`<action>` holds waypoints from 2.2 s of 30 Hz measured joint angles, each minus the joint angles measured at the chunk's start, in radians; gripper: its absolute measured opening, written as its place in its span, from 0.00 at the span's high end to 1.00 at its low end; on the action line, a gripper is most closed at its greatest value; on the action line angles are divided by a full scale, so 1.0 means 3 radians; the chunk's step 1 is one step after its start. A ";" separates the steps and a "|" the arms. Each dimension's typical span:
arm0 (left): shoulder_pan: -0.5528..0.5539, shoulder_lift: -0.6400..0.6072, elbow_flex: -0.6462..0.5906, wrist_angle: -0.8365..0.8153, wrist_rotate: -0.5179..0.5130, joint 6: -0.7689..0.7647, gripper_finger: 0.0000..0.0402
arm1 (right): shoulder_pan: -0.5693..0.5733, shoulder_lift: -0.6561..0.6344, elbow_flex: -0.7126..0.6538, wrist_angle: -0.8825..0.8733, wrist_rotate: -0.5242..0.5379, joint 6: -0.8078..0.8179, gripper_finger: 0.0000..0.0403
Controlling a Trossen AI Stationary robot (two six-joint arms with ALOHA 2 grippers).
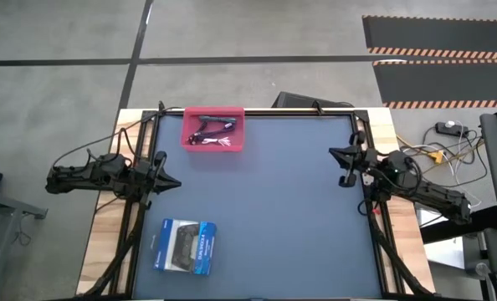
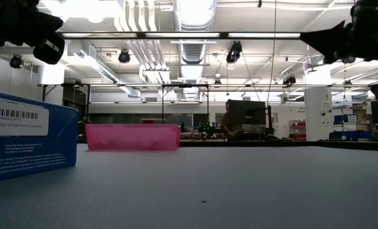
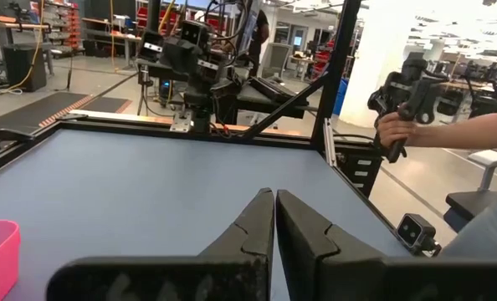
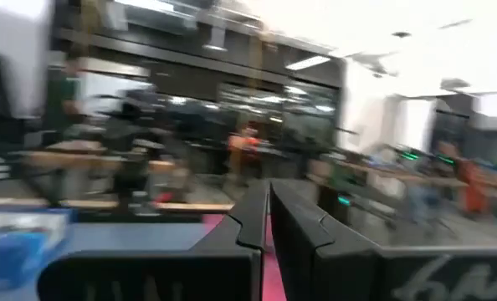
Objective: Pick and place USB-C Cables
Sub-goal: Return to Home Position
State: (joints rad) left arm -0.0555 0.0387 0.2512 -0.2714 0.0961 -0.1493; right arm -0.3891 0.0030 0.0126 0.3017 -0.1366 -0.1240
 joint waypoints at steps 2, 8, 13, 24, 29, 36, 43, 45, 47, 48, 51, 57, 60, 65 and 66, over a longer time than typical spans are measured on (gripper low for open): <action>0.0000 0.0000 0.0000 0.0000 0.0001 0.0000 1.00 | -0.0001 0.0026 -0.0001 -0.0035 0.0291 0.0059 0.98; -0.0001 -0.0001 -0.0001 0.0001 0.0001 0.0000 1.00 | -0.0002 0.0131 -0.0002 -0.0278 0.0980 0.0611 0.98; 0.0000 0.0000 -0.0001 0.0003 0.0001 0.0000 1.00 | 0.0001 0.0197 -0.0003 -0.0488 0.0982 0.1372 0.98; -0.0001 0.0008 -0.0003 0.0001 0.0002 0.0000 1.00 | 0.0371 -0.0008 -0.0006 -0.0856 0.1032 0.0763 0.98; -0.0001 0.0019 -0.0004 0.0002 0.0002 0.0000 1.00 | 0.0537 -0.0008 -0.0006 -0.0819 0.1072 0.0370 0.98; 0.0000 0.0039 -0.0004 0.0006 0.0003 0.0000 1.00 | 0.0716 -0.0008 -0.0006 -0.0826 0.1483 -0.0177 0.98; 0.0000 0.0038 -0.0004 0.0004 0.0003 0.0000 1.00 | 0.0708 -0.0009 -0.0007 -0.0829 0.1479 -0.0063 0.98; 0.0000 0.0042 -0.0004 0.0005 0.0003 0.0000 1.00 | 0.0708 0.0001 -0.0007 -0.0816 0.1481 0.0036 0.98; 0.0000 0.0042 -0.0004 0.0004 0.0003 0.0000 1.00 | 0.0708 0.0031 -0.0007 -0.0811 0.1481 0.0104 0.98; 0.0000 0.0040 -0.0004 0.0004 0.0003 0.0000 1.00 | 0.0708 0.0042 -0.0007 -0.0811 0.1482 0.0135 0.98; 0.0000 0.0043 -0.0004 0.0004 0.0003 0.0000 1.00 | 0.0708 0.0081 -0.0007 -0.0807 0.1482 0.0149 0.98; 0.0000 0.0041 -0.0004 0.0003 0.0003 0.0000 1.00 | 0.0708 0.0085 -0.0007 -0.0803 0.1482 0.0151 0.98; 0.0000 0.0041 -0.0004 0.0003 0.0003 0.0000 1.00 | 0.0708 0.0085 -0.0007 -0.0803 0.1482 0.0148 0.98; 0.0000 0.0042 -0.0004 0.0003 0.0003 0.0000 1.00 | 0.0708 0.0085 -0.0008 -0.0800 0.1482 0.0149 0.98; 0.0000 0.0042 -0.0004 0.0004 0.0003 0.0000 1.00 | 0.0708 0.0085 -0.0008 -0.0800 0.1482 0.0150 0.98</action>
State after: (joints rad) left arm -0.0555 0.0514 0.2501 -0.2703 0.0971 -0.1493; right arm -0.1768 0.0284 0.0101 0.0617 0.3080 -0.0791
